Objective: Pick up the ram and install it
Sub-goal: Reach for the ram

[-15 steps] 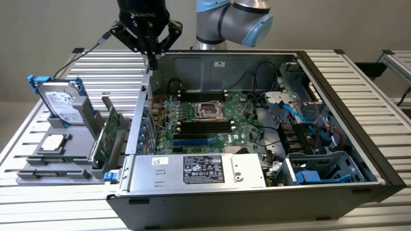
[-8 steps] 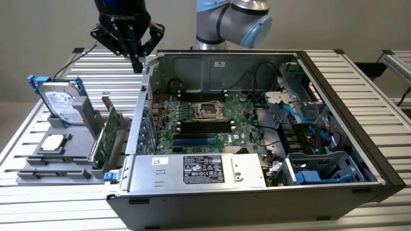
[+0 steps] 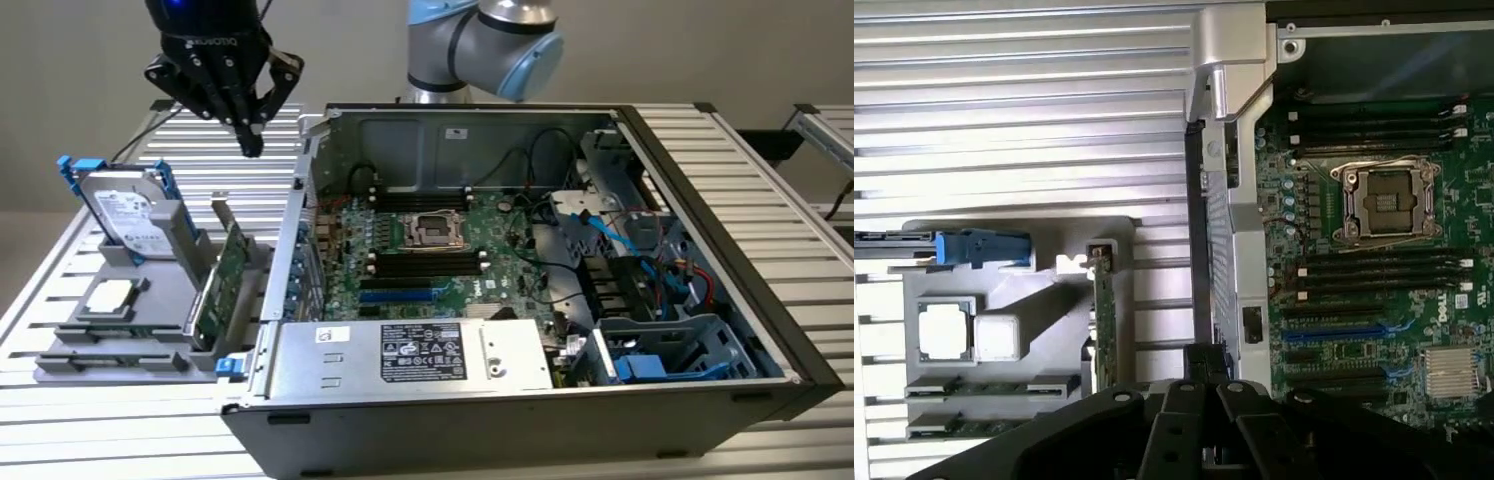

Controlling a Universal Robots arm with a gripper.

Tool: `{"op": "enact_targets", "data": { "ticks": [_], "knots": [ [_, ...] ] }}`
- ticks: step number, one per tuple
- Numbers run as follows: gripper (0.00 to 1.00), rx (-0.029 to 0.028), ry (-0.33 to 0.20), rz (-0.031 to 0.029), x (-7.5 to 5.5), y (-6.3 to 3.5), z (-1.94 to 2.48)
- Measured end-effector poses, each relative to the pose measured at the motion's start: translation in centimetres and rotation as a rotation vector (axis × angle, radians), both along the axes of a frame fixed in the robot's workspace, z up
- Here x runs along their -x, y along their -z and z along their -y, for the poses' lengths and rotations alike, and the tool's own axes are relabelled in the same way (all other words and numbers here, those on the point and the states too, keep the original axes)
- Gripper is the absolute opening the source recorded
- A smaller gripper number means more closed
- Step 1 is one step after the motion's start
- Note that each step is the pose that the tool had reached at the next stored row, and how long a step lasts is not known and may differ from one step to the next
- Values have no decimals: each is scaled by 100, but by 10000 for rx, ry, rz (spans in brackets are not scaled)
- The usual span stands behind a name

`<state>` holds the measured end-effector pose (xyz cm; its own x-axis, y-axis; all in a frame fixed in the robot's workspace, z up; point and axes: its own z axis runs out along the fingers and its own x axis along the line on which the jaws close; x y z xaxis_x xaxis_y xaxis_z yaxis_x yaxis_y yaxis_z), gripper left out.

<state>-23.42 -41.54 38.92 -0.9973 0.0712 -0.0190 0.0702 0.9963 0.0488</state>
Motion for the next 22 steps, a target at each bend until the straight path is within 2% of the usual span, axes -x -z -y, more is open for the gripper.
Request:
{"op": "enact_targets", "data": {
  "ticks": [6,9,12,18,20,22],
  "knots": [
    [11,1,0,-17,227,26,81],
    [11,0,0,-64,321,51,125],
    [11,0,0,-155,399,79,165],
    [11,1,0,-407,542,127,235],
    [11,0,1,-456,599,144,257],
    [11,1,1,-481,668,163,280]
  ]
}}
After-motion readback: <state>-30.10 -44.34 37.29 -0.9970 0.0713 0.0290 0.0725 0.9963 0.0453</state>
